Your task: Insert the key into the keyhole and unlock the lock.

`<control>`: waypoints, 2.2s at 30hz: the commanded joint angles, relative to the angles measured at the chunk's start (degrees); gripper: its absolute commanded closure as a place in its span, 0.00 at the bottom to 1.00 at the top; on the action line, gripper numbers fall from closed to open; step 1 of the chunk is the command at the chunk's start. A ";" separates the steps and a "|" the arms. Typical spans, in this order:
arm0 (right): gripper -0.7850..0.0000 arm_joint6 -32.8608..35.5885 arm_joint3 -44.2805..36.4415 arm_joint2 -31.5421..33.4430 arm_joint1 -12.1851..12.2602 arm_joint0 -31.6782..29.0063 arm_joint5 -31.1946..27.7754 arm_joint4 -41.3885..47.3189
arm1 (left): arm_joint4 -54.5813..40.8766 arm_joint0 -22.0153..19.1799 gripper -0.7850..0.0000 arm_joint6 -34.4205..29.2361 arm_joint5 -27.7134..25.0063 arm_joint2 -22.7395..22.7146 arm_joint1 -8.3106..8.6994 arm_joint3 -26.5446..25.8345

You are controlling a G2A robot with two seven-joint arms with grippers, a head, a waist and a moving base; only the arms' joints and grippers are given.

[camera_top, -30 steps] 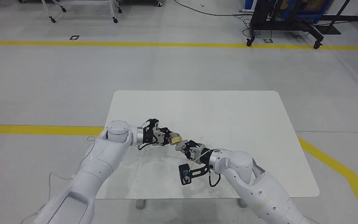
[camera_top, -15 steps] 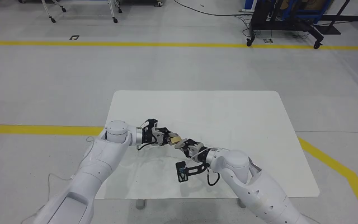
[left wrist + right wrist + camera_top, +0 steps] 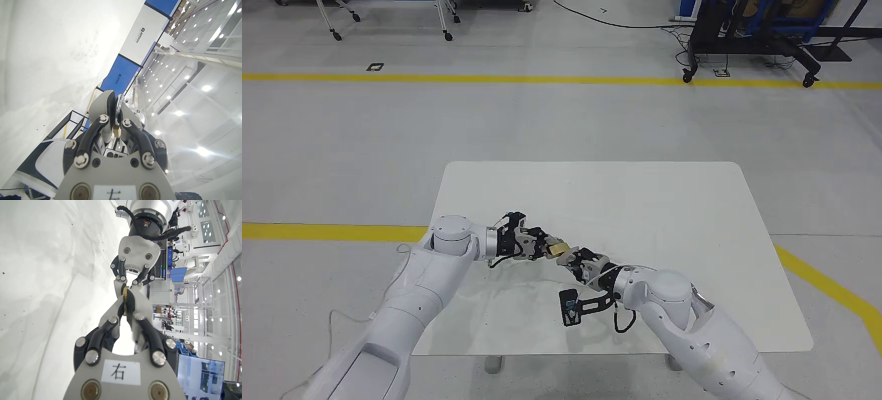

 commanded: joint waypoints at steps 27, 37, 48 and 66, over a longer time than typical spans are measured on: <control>1.00 1.38 -1.74 1.14 0.72 -1.62 0.05 0.65 | -0.15 0.18 1.00 0.02 -0.28 -0.59 0.17 -0.30; 0.00 2.99 -2.39 1.13 0.52 -1.57 0.75 2.78 | -2.50 0.66 1.00 1.00 -3.73 -2.22 0.25 -1.35; 0.00 2.99 -2.39 1.13 0.52 -1.57 0.75 2.78 | -3.01 5.21 1.00 9.60 -22.65 -6.10 0.63 -7.64; 0.98 -21.53 11.08 2.34 -1.08 -2.46 22.72 25.79 | -1.75 7.99 1.00 12.77 -36.81 -8.05 0.57 -10.87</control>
